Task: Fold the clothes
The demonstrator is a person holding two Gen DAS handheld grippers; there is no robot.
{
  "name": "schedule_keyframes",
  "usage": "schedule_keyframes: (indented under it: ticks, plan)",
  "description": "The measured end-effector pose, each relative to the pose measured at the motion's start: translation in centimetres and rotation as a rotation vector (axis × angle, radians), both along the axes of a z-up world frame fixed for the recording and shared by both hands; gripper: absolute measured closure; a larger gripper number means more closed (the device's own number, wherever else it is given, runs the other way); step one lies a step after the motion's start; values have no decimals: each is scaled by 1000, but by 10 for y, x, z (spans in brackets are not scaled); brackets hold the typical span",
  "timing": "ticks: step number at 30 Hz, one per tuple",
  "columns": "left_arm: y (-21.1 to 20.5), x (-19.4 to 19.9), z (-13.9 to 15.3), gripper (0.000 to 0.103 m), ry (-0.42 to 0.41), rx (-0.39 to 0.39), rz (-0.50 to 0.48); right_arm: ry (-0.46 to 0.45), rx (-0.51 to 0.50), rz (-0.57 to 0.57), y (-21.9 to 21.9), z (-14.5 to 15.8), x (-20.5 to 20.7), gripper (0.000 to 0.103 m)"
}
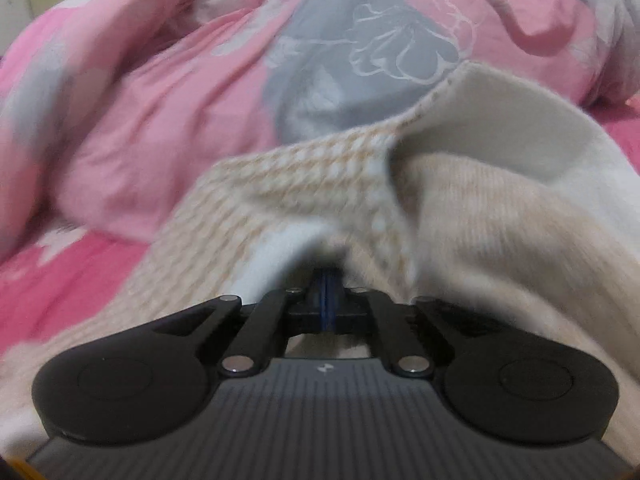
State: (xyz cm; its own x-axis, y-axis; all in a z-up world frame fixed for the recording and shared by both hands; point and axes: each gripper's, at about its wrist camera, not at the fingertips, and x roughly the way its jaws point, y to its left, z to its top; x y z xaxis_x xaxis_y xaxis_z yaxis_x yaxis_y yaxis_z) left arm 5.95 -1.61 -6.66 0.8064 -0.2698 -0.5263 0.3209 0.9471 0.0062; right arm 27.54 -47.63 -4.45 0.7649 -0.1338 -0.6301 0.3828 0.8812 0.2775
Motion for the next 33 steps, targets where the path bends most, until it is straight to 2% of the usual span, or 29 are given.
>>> schedule_keyframes:
  ticks: [4,7,11,19,22,26,28,31,33]
  plan:
    - [1,1,0,22,2,-10,0,36,56,253,45,15,-40,86]
    - [2,1,0,22,4,-20,0,89,18,386,83,9,-42,86]
    - [6,2,1,22,8,-44,0,87,54,418,104,-4,-4,86]
    - [21,5,0,22,20,-150,-12,-102,351,536,123,32,59,90]
    - [26,6,-1,22,26,-189,-11,-28,387,533,117,32,75,88]
    - [32,8,-2,22,35,-225,-5,90,337,500,119,21,72,82]
    - [33,9,-3,22,35,-238,-1,142,296,521,127,16,55,81]
    - [36,9,-3,22,36,-255,5,157,287,587,138,17,21,81]
    - [38,10,-3,22,37,-267,8,118,314,633,145,26,7,81]
